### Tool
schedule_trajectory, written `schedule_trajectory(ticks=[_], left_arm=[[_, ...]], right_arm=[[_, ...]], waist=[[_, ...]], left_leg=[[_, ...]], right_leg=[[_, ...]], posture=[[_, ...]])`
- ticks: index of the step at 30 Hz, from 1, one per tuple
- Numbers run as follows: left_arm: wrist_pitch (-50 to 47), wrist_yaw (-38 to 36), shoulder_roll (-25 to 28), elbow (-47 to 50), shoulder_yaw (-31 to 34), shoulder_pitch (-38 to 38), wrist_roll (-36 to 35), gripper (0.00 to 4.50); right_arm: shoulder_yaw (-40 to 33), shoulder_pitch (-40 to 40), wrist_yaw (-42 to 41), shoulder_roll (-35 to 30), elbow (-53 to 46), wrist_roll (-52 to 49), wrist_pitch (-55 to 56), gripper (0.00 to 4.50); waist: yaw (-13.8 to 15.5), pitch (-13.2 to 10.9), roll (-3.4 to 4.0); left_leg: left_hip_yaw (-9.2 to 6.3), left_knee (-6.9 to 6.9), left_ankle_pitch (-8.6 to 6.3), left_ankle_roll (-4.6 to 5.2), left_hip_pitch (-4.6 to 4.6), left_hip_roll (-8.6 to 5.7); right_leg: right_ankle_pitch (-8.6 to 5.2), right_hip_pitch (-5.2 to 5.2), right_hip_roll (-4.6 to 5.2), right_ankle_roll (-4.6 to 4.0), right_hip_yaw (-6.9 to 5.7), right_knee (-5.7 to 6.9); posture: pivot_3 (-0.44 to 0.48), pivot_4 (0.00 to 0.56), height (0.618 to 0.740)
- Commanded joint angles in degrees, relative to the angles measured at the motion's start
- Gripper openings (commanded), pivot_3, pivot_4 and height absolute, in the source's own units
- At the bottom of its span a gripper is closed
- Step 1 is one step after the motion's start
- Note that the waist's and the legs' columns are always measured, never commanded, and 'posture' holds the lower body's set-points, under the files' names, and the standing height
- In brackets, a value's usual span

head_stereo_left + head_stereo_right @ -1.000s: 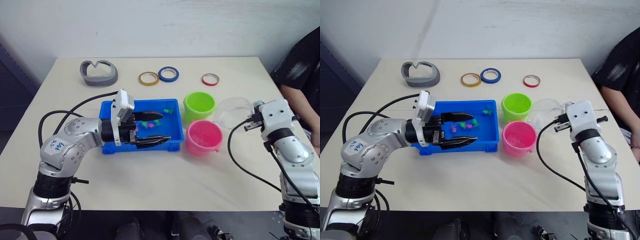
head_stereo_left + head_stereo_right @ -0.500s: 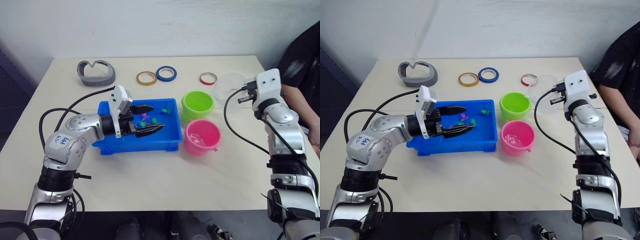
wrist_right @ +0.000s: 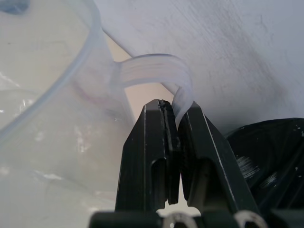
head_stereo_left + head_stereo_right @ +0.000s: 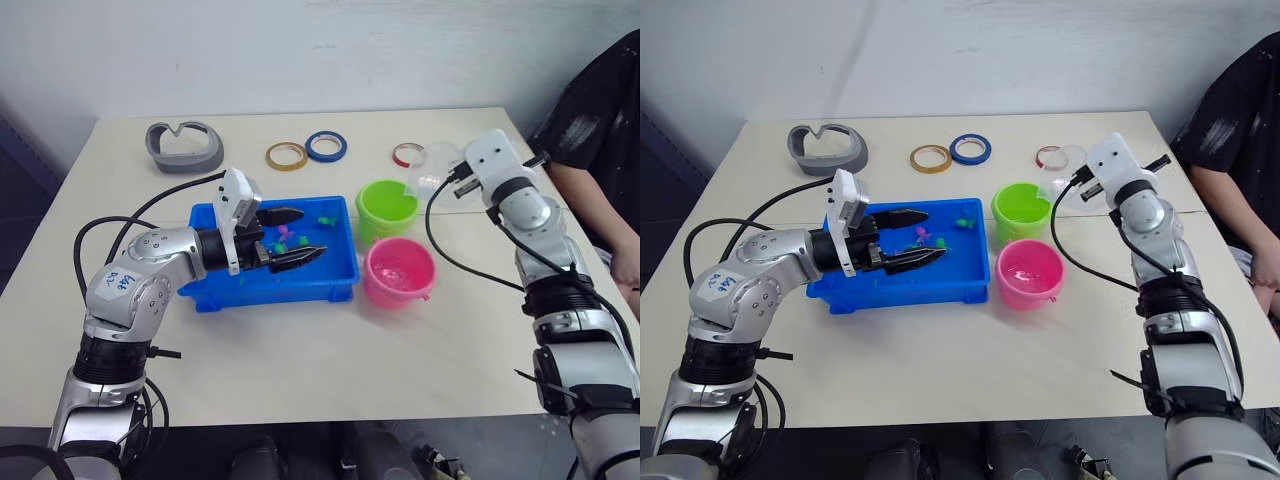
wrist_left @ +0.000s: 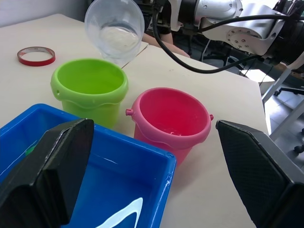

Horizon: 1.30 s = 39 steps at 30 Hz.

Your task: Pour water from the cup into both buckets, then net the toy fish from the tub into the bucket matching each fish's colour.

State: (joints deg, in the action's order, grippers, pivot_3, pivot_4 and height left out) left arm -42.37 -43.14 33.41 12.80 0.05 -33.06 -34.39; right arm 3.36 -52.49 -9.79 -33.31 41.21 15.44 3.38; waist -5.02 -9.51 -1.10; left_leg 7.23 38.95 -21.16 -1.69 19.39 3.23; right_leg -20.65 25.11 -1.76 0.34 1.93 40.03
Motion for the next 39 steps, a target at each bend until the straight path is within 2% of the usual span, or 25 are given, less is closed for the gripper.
schedule_trajectory(ticks=[1,15,27,33,39], left_arm=[[0.43,0.27,0.07,2.18,1.53,0.03,-0.37,4.50],[0.36,0.26,0.47,1.91,2.01,-0.11,-0.44,4.50],[0.17,0.84,-0.08,2.13,2.28,0.31,-0.62,4.50],[0.23,0.89,-0.13,2.08,2.18,0.41,-0.62,4.50],[0.21,0.89,-0.16,2.02,2.17,0.33,-0.66,4.50]], right_arm=[[1.65,-3.64,2.90,-1.72,1.54,3.52,4.58,0.10],[11.41,-8.40,11.03,-4.09,8.13,16.66,14.55,0.10],[16.77,-10.21,17.08,-5.29,7.30,25.07,18.57,0.10],[20.97,-11.38,21.91,-7.06,6.00,32.43,20.37,0.10],[21.42,-11.67,24.39,-7.32,6.21,33.89,21.36,0.10]], waist=[[0.01,0.00,0.00],[-0.01,0.00,0.00],[-0.23,0.00,0.00],[-0.24,0.00,0.00],[-0.27,0.00,0.00]], left_leg=[[0.00,0.00,0.00,0.00,0.02,0.00],[0.05,0.01,0.00,0.00,0.05,0.00],[0.07,0.02,0.00,0.00,0.07,0.00],[0.08,0.02,0.00,0.00,0.10,0.00],[0.08,0.03,0.00,0.01,0.10,0.00]], right_leg=[[0.00,0.01,0.00,0.00,0.00,0.00],[0.00,0.08,0.00,0.00,0.04,0.03],[0.00,0.13,0.00,0.00,0.06,0.08],[0.00,0.16,0.00,0.00,0.06,0.08],[0.00,0.16,0.00,0.00,0.07,0.08]], posture=[[0.000,0.150,0.740],[0.000,0.150,0.740],[0.000,0.150,0.740],[0.000,0.150,0.740],[0.000,0.150,0.740]])
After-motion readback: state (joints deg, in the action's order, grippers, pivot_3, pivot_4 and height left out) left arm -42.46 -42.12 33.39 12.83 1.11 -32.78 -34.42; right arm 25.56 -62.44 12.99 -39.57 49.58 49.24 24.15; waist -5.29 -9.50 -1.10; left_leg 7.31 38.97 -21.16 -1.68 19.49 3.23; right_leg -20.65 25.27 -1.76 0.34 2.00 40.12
